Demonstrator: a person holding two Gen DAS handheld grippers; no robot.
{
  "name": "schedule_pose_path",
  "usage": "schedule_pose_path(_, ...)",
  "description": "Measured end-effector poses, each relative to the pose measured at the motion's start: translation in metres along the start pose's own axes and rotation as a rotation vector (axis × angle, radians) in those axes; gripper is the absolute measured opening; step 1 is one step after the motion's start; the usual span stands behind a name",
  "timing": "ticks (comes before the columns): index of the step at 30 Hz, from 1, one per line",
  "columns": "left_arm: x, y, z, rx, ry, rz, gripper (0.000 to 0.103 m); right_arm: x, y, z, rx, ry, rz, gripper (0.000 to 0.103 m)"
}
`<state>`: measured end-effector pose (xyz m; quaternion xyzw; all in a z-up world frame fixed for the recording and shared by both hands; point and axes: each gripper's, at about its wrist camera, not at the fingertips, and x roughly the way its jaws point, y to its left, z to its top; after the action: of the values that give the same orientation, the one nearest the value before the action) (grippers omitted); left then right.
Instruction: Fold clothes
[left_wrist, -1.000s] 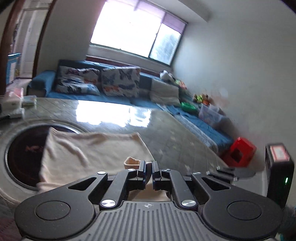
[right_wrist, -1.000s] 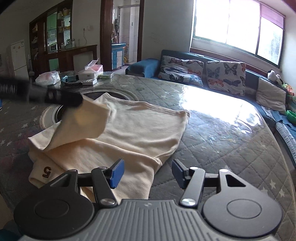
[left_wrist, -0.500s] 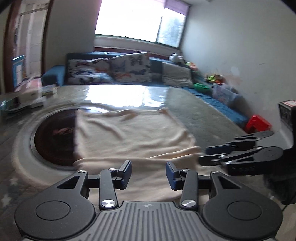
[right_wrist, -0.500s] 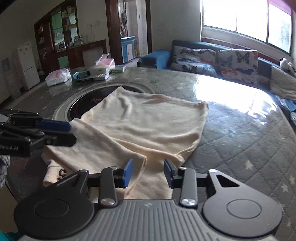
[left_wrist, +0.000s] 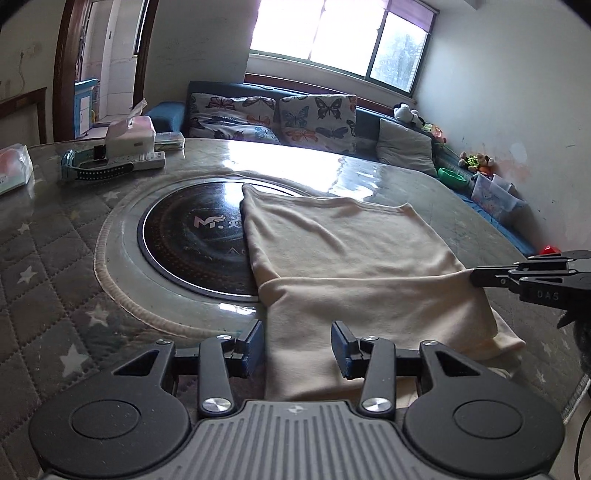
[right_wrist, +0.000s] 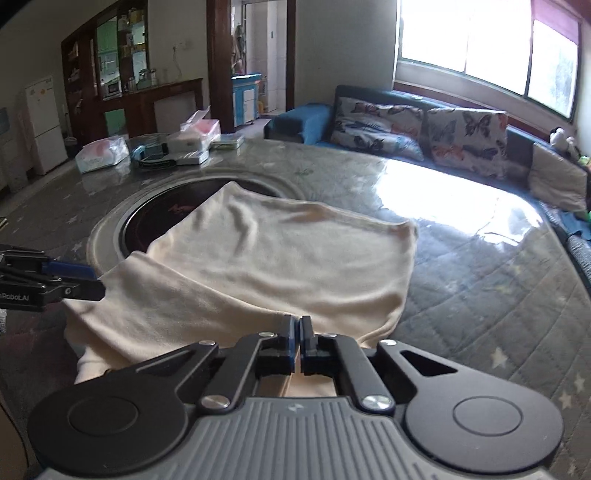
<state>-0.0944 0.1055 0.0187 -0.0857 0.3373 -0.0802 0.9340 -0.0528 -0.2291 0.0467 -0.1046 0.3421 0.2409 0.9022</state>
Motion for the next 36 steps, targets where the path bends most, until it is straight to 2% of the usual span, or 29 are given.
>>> schedule_pose_path(4,0.003,-0.005,0.008,0.007,-0.011,-0.006,0.044,0.013,-0.002,-0.005,-0.007,0.045,-0.013,0.004)
schedule_pose_path(8,0.009,-0.014,0.015,0.038,-0.011,-0.024,0.044,0.0,0.006,-0.006,-0.071,0.006,-0.022,0.01)
schedule_pose_path(11,0.018,-0.022,0.016,0.076,0.007,-0.032,0.044,-0.009,0.015,-0.006,-0.138,-0.005,0.011,0.01)
schedule_pose_path(16,0.025,-0.031,0.005,0.13,0.042,-0.032,0.044,-0.007,0.025,-0.018,-0.193,0.057,0.074,0.01)
schedule_pose_path(21,0.019,-0.042,0.003,0.181,0.045,-0.046,0.044,-0.008,0.03,-0.031,-0.253,0.088,0.076,0.011)
schedule_pose_path(27,0.023,-0.072,-0.004,0.281,0.041,-0.083,0.044,-0.009,0.039,-0.016,-0.237,0.039,0.14,0.014)
schedule_pose_path(31,0.027,-0.076,-0.012,0.305,0.056,-0.101,0.044,0.002,0.046,-0.017,-0.252,0.069,0.177,0.016)
schedule_pose_path(36,0.029,-0.073,-0.014,0.303,0.063,-0.112,0.045,0.006,0.033,-0.011,-0.205,0.059,0.153,0.016)
